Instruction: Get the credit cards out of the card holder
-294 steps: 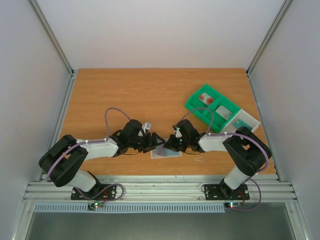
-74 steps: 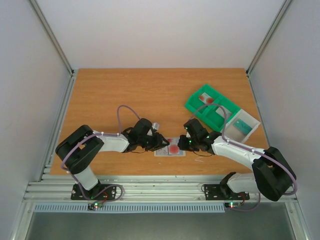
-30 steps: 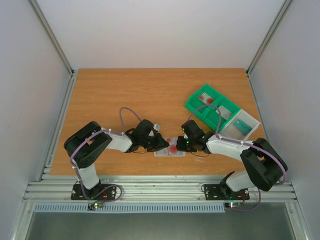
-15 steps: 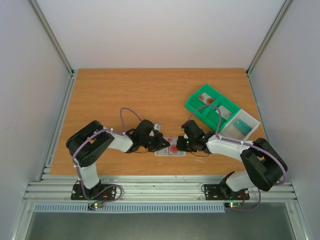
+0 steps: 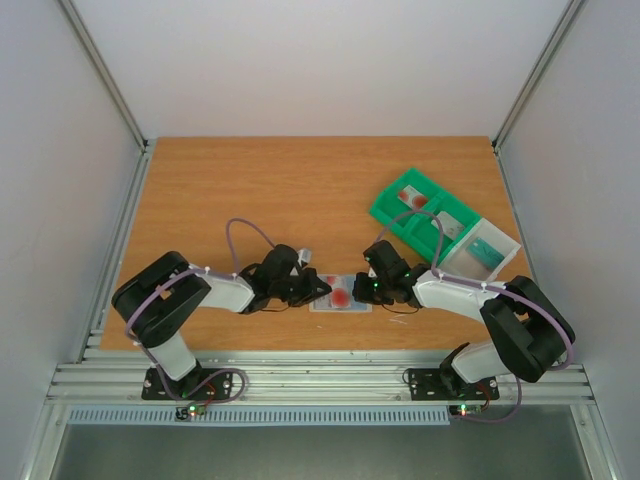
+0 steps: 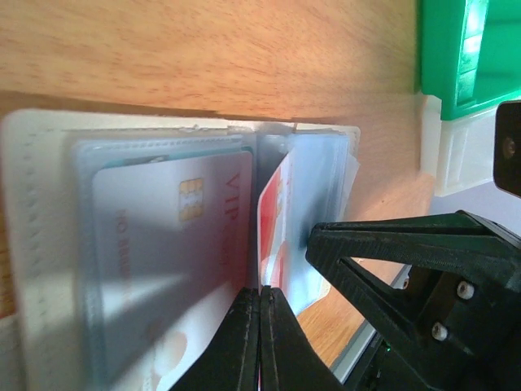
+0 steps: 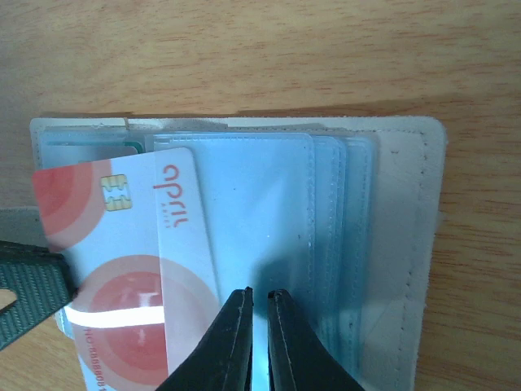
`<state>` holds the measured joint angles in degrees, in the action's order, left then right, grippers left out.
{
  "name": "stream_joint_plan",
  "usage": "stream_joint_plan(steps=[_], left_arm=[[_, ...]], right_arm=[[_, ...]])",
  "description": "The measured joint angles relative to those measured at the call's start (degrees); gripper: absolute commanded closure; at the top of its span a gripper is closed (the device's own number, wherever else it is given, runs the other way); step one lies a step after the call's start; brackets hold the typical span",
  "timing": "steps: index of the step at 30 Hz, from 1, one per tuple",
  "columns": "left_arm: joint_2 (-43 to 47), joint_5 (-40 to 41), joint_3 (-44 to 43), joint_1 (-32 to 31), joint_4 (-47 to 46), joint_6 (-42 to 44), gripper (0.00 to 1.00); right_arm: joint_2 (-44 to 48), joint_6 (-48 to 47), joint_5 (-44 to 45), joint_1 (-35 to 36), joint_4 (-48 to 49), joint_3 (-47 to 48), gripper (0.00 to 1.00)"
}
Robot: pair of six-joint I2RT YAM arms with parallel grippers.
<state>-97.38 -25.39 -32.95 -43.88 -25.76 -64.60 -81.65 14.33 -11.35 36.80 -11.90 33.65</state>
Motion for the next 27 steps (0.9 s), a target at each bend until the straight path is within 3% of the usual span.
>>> stream_joint_plan(steps=[6, 17, 27], left_arm=[[4.2, 2.3, 2.1, 0.4, 1.7, 0.1, 1.00], [17.6, 8.7, 2.6, 0.5, 12.0, 1.8, 1.00], [29.4, 12.0, 3.8, 0.5, 15.1, 1.6, 1.00]], right_arm=[[1.1, 0.0, -0.5, -0.2, -0.4, 0.0, 0.88], [13.4, 0.7, -3.3, -0.2, -2.8, 0.7, 0.81], [20.9, 5.8, -7.8, -0.2, -2.0, 0.7, 0.68]])
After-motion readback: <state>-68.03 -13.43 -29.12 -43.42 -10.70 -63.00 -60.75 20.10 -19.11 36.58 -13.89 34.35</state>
